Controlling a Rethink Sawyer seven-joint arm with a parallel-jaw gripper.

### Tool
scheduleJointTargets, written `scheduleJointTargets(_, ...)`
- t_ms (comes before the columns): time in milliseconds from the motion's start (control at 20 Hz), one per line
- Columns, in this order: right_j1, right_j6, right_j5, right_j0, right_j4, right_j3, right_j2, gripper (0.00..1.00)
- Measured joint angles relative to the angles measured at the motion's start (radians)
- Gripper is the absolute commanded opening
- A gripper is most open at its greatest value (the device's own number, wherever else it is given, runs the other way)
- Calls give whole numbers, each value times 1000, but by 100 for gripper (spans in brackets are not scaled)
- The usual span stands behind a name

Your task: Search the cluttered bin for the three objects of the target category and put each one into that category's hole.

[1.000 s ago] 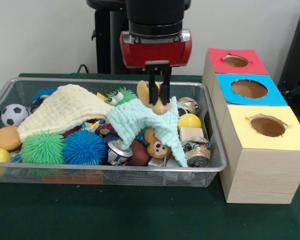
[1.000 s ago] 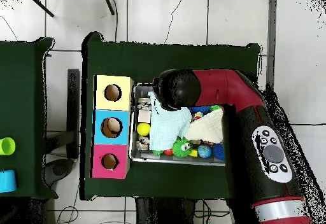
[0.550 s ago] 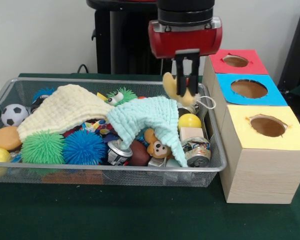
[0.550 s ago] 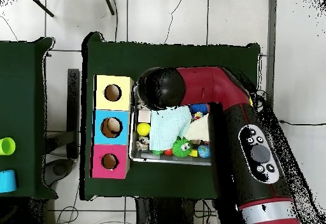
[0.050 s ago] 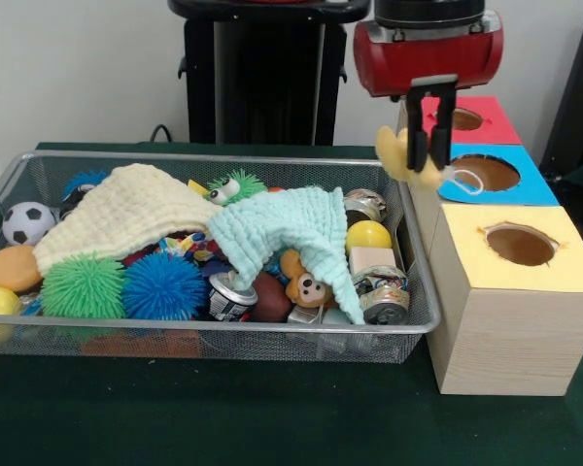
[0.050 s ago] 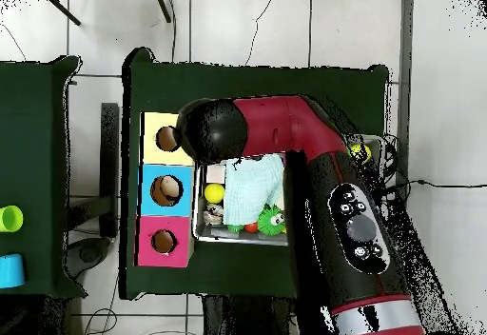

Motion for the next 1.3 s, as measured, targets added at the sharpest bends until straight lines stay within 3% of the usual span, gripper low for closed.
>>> scheduleJointTargets(750,-7,0,0,74,33,23,-40,0)
scheduleJointTargets(1300,-66,0,-4,74,44,203,-53,0)
